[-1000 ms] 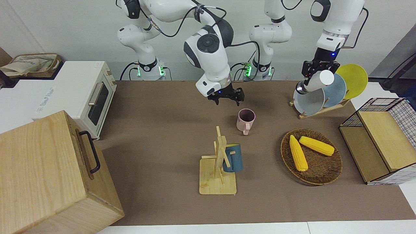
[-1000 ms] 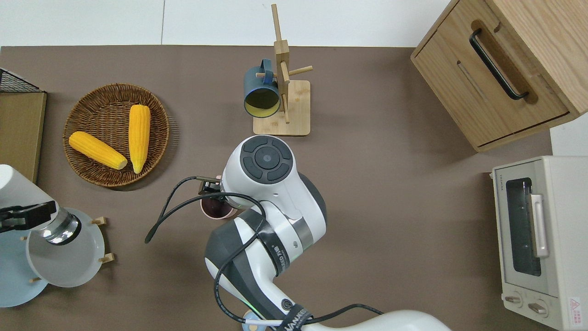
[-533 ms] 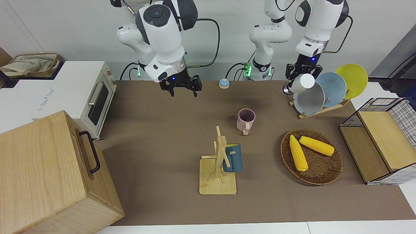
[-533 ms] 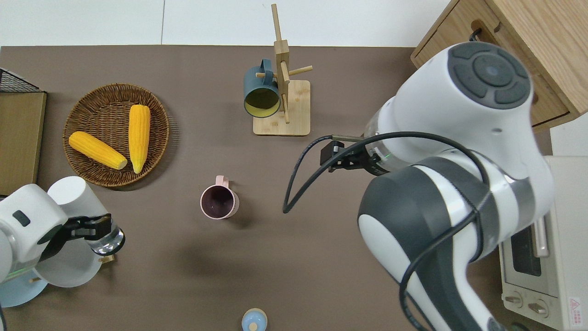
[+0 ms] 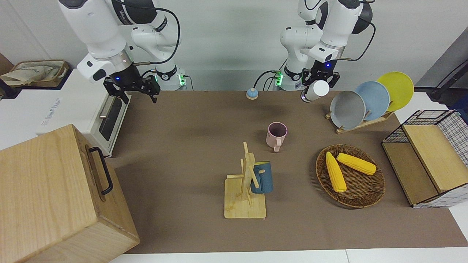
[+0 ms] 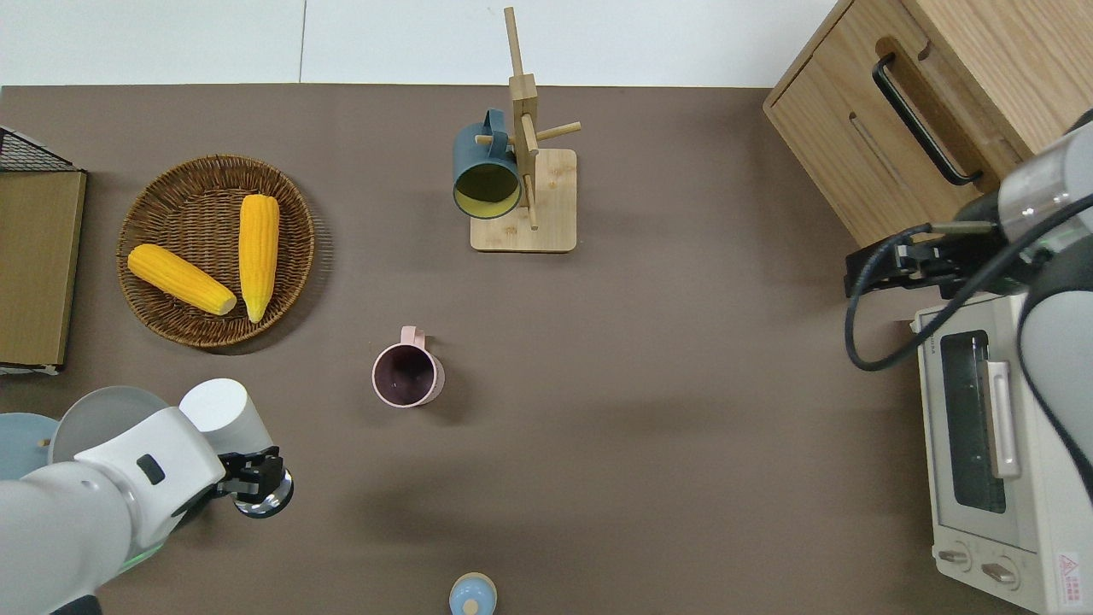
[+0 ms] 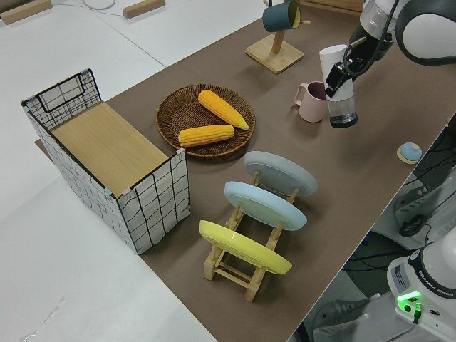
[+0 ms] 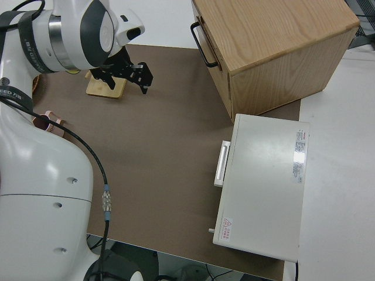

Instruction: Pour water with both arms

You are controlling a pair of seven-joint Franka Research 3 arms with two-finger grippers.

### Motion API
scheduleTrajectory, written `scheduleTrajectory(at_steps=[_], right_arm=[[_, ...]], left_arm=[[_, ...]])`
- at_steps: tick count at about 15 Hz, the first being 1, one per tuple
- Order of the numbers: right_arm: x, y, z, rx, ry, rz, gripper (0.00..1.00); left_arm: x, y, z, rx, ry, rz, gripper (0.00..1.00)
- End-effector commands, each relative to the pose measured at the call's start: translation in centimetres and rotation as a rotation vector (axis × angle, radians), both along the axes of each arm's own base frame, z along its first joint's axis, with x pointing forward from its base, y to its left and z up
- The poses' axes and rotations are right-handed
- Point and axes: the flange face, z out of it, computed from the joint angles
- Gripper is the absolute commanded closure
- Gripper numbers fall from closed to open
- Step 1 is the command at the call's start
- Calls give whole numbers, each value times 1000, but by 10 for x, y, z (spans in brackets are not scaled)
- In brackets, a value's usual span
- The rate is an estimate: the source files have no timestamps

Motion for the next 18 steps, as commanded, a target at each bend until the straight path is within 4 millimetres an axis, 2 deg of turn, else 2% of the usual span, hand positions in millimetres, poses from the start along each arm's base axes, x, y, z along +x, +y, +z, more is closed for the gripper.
scheduleTrajectory(at_steps=[1, 4, 9, 13, 18], right_arm=[[-15, -18, 11, -42, 2, 44, 9], [-16, -33, 12, -57, 6, 54, 9], [-15, -49, 12, -36, 3, 14, 9], [-14, -45, 16, -39, -12, 21, 9], [-15, -31, 17, -29, -16, 46, 9]], left_arm=[[-22, -20, -6, -52, -43, -17, 963], [-26, -39, -22, -70, -42, -32, 963], [-21, -65, -41, -101, -30, -35, 963], [-6, -83, -65, -84, 14, -45, 961], [12, -93, -84, -76, 64, -46, 961]])
